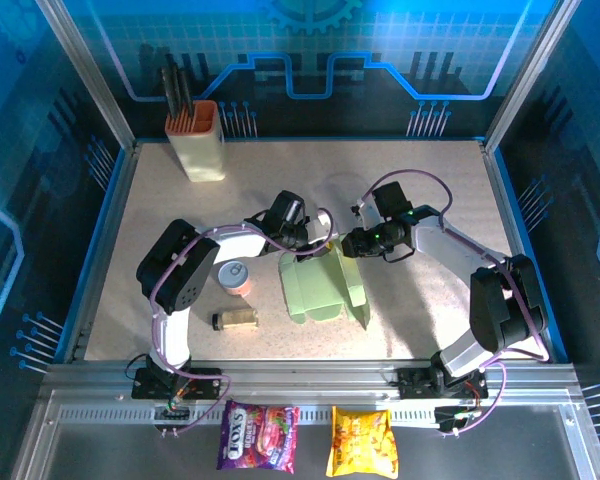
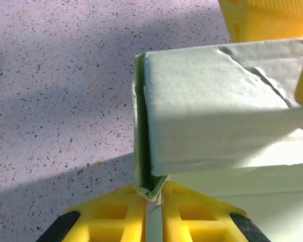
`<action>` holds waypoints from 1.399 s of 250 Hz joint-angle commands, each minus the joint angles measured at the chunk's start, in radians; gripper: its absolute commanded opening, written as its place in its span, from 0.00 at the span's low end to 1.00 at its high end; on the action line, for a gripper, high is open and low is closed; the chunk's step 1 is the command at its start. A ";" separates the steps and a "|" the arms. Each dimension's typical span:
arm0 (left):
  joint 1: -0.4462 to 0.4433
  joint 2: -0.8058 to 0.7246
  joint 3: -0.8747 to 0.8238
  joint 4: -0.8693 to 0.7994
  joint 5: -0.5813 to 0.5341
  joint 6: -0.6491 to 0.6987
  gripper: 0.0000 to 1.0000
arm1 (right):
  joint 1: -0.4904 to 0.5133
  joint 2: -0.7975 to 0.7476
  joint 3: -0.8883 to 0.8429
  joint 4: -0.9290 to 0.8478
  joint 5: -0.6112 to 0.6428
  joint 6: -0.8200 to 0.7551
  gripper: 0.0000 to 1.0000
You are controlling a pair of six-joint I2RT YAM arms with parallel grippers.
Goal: Fold the paper box
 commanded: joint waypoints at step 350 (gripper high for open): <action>-0.168 -0.043 -0.287 0.491 -0.444 -0.409 0.05 | 0.004 0.016 -0.048 -0.013 -0.174 -0.073 0.35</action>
